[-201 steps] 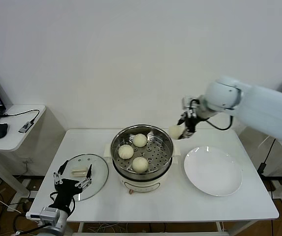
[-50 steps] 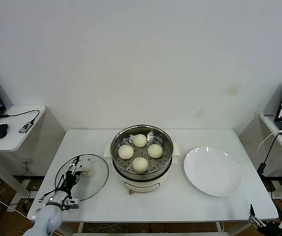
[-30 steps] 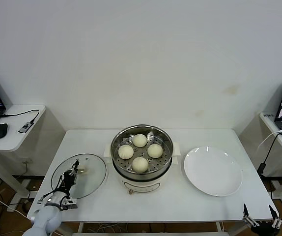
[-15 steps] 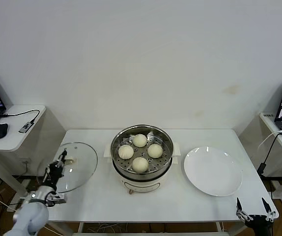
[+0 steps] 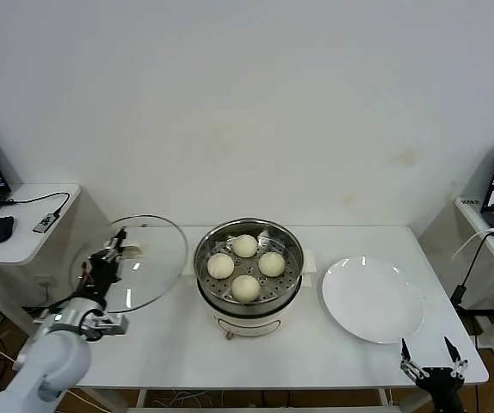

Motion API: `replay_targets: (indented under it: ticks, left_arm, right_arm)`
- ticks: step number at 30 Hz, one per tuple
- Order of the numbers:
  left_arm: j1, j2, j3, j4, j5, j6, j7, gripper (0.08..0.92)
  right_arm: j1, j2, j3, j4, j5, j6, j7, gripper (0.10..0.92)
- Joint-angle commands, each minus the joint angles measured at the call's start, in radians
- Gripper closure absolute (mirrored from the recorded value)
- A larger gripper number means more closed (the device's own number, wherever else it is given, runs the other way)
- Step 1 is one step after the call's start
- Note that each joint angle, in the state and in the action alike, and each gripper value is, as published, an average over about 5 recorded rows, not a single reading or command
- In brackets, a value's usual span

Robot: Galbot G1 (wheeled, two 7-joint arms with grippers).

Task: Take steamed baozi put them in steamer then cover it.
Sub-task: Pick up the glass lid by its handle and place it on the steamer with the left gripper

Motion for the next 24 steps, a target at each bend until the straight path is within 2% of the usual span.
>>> replay_targets:
  ticks: [1,12,24]
  left_arm:
    - [-0.261,-0.044,0.366,-0.079,0.004,0.195,0.092,0.865]
    - [-0.414,-0.248,0.494,0.004,0.187,0.297,0.238,0.865]
    - [-0.458,-0.452,0.560,0.130,0.407,0.297,0.312,0.865]
  right_arm:
    - [0.039,0.029,-0.044,-0.029,-0.114,0.004,0.029,0.203]
    - [0.071,0.049,-0.066,-0.070,-0.200,-0.003,0.073,0.203]
    - [0.085,0.058,-0.072,-0.092,-0.234,-0.003,0.081,0.203]
